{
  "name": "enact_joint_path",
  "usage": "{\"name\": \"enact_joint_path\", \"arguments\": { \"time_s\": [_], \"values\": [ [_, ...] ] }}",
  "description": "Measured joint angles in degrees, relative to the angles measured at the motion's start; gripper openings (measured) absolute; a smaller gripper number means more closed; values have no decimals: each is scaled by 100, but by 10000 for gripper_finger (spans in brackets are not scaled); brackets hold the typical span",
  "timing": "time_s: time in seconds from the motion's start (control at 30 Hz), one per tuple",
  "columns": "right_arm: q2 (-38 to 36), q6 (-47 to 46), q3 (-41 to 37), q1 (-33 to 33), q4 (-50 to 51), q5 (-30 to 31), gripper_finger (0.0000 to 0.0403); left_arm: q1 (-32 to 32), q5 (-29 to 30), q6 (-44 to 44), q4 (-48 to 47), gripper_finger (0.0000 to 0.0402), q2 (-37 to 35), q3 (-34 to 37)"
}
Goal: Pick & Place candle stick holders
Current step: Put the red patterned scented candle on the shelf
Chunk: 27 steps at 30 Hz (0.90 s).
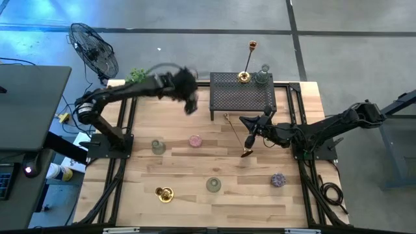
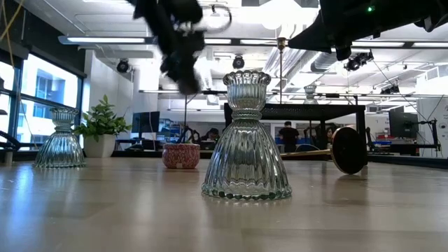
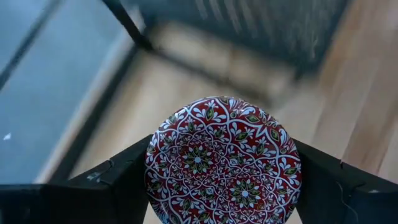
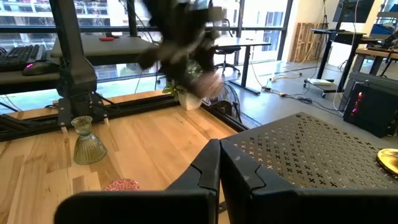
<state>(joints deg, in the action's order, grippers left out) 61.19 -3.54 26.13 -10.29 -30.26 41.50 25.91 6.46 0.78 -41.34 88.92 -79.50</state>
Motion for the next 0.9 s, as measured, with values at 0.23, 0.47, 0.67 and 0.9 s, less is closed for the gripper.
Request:
{"name": "enact_joint_path", "arguments": {
  "time_s": [0.23, 0.47, 0.67, 0.9],
  "values": [
    [0, -2, 0, 1, 33, -4, 0, 477, -718, -381, 88, 290, 842, -1514],
    [0, -3, -2, 0, 42, -7, 0, 573, -1007, -363, -426, 290, 2315, -3206],
    [0, 4, -2, 1, 46, -31, 0, 645, -1000, -407, -510, 290, 3288, -4413],
    [0, 13, -2, -1, 44, -33, 0, 676, -1001, -410, -450, 290, 3733, -4733]
  ]
}}
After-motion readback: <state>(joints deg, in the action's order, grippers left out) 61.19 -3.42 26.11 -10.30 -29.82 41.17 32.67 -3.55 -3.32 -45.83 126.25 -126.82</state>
